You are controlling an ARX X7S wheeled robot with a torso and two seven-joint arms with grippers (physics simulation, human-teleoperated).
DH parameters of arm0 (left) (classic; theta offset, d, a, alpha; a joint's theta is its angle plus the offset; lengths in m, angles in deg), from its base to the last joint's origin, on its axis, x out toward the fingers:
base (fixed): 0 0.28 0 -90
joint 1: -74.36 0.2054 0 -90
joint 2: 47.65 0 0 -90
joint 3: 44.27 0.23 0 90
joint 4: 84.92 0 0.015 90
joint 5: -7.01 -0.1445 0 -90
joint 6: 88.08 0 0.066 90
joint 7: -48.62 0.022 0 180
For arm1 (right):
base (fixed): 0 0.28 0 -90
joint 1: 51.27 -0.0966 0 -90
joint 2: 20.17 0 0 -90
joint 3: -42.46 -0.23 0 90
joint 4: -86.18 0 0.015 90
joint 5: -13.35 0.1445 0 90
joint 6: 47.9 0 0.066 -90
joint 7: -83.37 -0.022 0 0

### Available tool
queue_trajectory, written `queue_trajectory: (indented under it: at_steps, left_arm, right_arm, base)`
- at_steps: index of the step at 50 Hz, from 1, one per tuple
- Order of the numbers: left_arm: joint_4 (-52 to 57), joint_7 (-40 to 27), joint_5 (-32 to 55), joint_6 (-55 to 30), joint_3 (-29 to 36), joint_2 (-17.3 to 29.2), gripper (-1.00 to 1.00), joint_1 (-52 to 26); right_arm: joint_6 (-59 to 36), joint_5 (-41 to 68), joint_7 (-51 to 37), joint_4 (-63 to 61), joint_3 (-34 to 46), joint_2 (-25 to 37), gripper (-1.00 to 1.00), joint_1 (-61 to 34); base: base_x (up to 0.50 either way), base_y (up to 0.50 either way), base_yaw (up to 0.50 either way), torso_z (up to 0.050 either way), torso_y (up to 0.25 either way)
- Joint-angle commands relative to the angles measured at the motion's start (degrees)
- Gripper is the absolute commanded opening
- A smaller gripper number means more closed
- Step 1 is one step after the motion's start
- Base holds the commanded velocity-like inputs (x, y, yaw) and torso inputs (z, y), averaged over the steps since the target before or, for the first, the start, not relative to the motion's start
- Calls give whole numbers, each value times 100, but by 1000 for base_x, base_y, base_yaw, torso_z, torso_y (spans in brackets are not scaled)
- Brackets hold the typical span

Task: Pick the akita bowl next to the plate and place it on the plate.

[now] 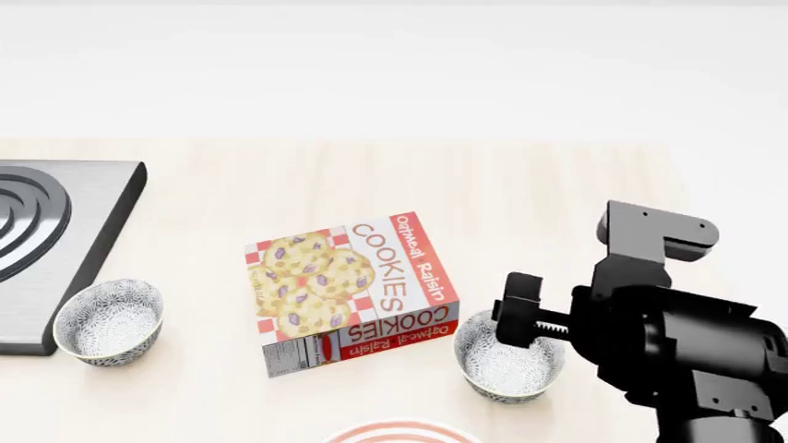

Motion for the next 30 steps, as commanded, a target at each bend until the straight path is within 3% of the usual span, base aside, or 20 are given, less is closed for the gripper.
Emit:
queue_trajectory:
  at_steps: [1, 30]
  left_arm:
    - [14, -23, 24, -3, 17, 18, 100, 6]
    - [-83, -19, 55, 57, 55, 48, 100, -23]
  right_arm:
    - [326, -61, 241, 735, 3, -81, 100, -148]
    - [292, -198, 815, 1382, 195, -172, 100, -256]
  base:
    - [0, 0, 0, 0, 0]
    - [0, 0, 0, 0, 0]
